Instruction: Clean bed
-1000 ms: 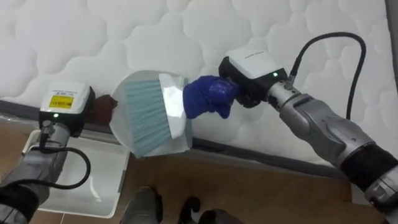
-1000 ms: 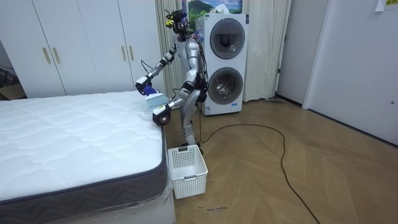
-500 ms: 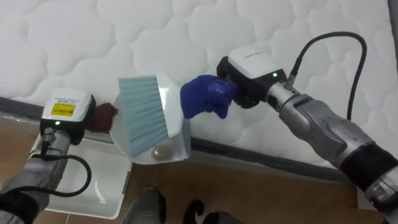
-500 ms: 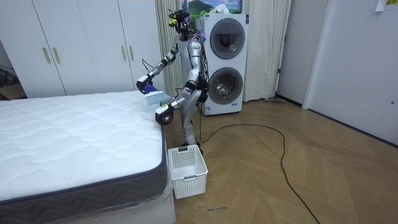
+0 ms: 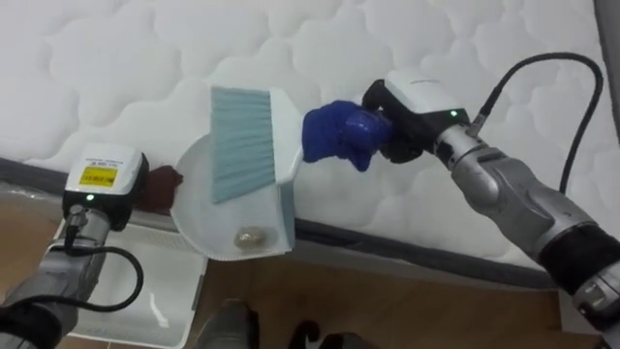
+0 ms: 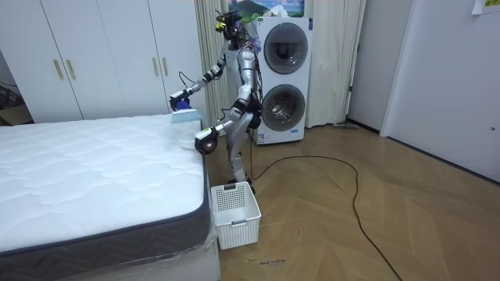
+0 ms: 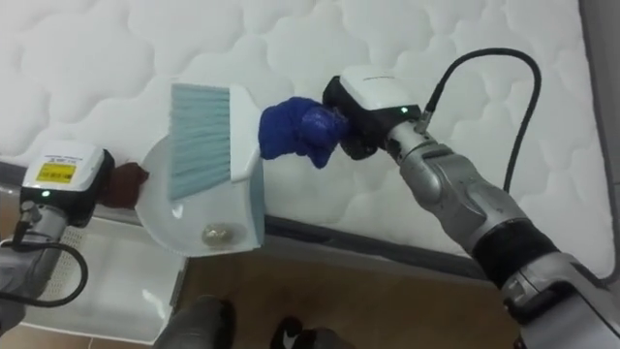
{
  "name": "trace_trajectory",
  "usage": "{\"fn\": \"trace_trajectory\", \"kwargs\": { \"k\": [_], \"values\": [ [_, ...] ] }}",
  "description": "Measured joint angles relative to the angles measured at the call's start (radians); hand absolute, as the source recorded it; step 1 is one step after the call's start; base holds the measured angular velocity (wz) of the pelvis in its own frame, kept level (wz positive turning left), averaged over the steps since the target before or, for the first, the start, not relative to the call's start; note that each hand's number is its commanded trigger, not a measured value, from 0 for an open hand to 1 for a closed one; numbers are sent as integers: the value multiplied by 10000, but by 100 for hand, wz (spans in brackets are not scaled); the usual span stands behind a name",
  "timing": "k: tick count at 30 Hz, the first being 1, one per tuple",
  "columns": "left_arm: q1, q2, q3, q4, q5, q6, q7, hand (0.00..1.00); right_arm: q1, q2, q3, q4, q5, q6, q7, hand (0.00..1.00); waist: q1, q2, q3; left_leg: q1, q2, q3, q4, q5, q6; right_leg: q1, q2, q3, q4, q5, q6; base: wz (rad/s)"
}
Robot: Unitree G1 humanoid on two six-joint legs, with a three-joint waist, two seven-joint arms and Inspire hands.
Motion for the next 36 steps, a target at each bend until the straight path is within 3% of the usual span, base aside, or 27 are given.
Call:
{"fn": "trace_trajectory", "kwargs": {
  "k": [3, 7, 10, 13, 14, 16, 17, 18, 19, 20, 22, 24, 26, 30, 36],
  "values": [
    [250, -417, 299, -295, 8, -48, 164, 100, 630, 1, -1123, 0, 60, -219, -59, 100, -78, 136, -61, 294, -131, 26, -177, 4, 16, 239, -79, 74, -32, -56, 102, 4],
    [467, -599, 592, -471, 20, -104, 210, 100, 995, 0, -2228, 24, 479, -201, -295, 100, -133, 193, -90, 648, -100, 74, -379, 5, 18, 596, -21, 63, -305, -17, 108, -2],
    [578, -842, 759, -463, -117, -61, 219, 100, 1290, -1, -2686, 59, 1268, -171, -634, 100, -382, 317, -164, 1192, -153, 83, -758, 19, -4, 1150, -3, 29, -705, 50, 156, 3],
    [873, -1128, 793, -478, -203, -64, 459, 100, 1775, -1, -3051, 59, 1621, -164, -881, 100, -596, 492, -366, 1887, -343, 110, -1343, 77, -12, 1747, -48, 108, -1090, 76, 269, 2],
    [1010, -1256, 885, -525, -205, -56, 471, 100, 1979, 1, -3329, 26, 1617, -159, -902, 100, -713, 527, -484, 2096, -454, 136, -1594, 135, 2, 1865, -95, 182, -1164, 63, 323, 0],
    [1438, -1516, 1238, -829, -308, 16, 453, 100, 2359, 50, -3689, -120, 1652, -90, -1020, 100, -818, 580, -526, 2538, -533, 219, -1995, 223, 2, 2213, -57, 403, -1427, 102, 391, -3],
    [1754, -1665, 1404, -1061, -494, 28, 378, 100, 2590, 80, -3791, -148, 1861, -58, -1134, 63, -839, 598, -576, 2813, -549, 269, -2201, 240, -11, 2452, -31, 456, -1614, 112, 407, -14],
    [1985, -1810, 1566, -1170, -525, 22, 349, 100, 2788, 166, -3976, -154, 1998, -19, -1186, 55, -890, 620, -594, 3070, -553, 313, -2379, 251, -31, 2697, 10, 495, -1827, 127, 430, -13],
    [2048, -1869, 1573, -1174, -549, 25, 336, 100, 2897, 202, -4076, -160, 2046, 0, -1224, 7, -913, 632, -605, 3180, -552, 323, -2458, 254, -37, 2823, 37, 501, -1943, 134, 442, -9],
    [2157, -1929, 1573, -1175, -556, 18, 313, 100, 3066, 211, -4108, -163, 2327, 65, -1287, 0, -923, 672, -630, 3360, -546, 343, -2596, 264, -54, 3019, 86, 528, -2140, 161, 463, -9],
    [2335, -2027, 1597, -1225, -544, 16, 311, 100, 3389, 221, -4251, -258, 2557, 141, -1287, 0, -938, 797, -715, 3531, -511, 349, -2745, 276, -75, 3257, 202, 592, -2455, 286, 483, -10],
    [2845, -2242, 1891, -1472, -563, -26, 312, 100, 4052, 264, -4500, -570, 3122, 158, -1292, 0, -956, 1051, -854, 3934, -504, 350, -3072, 296, -106, 3700, 320, 683, -2935, 512, 526, -7],
    [3211, -2249, 1975, -1723, -675, -22, 304, 100, 4539, 317, -4501, -696, 3642, 208, -1293, 0, -961, 1112, -894, 4406, -579, 351, -3432, 325, -139, 4059, 324, 751, -3163, 534, 539, -5],
    [4056, -2245, 2530, -2762, -963, -53, 293, 100, 5146, 719, -4501, -1237, 3880, 272, -1289, 0, -1024, 1121, -898, 4838, -626, 345, -3843, 391, -212, 4369, 363, 861, -3380, 532, 542, -6],
    [4594, -2271, 2936, -3060, -1176, -179, 270, 100, 5456, 1110, -4503, -1423, 4328, 285, -1276, 0, -1050, 1123, -891, 5380, -638, 330, -4209, 433, -290, 5047, 479, 890, -4035, 541, 548, 0]
  ]
}}
